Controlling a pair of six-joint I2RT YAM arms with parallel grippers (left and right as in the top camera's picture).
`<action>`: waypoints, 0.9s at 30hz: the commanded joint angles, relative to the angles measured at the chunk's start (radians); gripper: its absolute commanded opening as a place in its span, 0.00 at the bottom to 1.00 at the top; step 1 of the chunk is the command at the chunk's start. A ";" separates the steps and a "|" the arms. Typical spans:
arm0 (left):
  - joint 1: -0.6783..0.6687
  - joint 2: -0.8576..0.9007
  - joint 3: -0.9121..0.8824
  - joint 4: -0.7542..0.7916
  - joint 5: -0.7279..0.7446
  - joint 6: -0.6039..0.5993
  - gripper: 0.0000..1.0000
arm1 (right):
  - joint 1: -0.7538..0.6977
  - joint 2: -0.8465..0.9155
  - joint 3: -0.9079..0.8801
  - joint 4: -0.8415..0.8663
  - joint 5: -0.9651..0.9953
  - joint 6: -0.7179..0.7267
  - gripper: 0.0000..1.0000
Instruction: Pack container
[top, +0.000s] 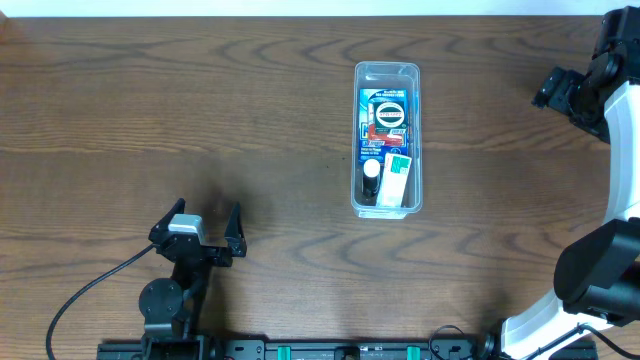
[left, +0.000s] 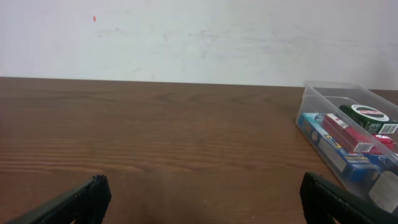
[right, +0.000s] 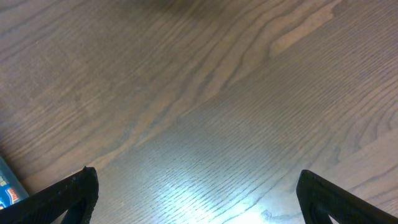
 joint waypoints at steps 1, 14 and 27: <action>0.006 -0.007 -0.018 -0.034 -0.005 0.000 0.98 | -0.004 0.004 -0.003 0.000 0.010 -0.003 0.99; 0.006 -0.007 -0.018 -0.034 -0.005 0.000 0.98 | 0.086 -0.327 -0.003 0.000 0.010 -0.003 0.99; 0.006 -0.007 -0.018 -0.034 -0.005 0.000 0.98 | 0.240 -0.724 -0.006 -0.002 0.010 -0.003 0.99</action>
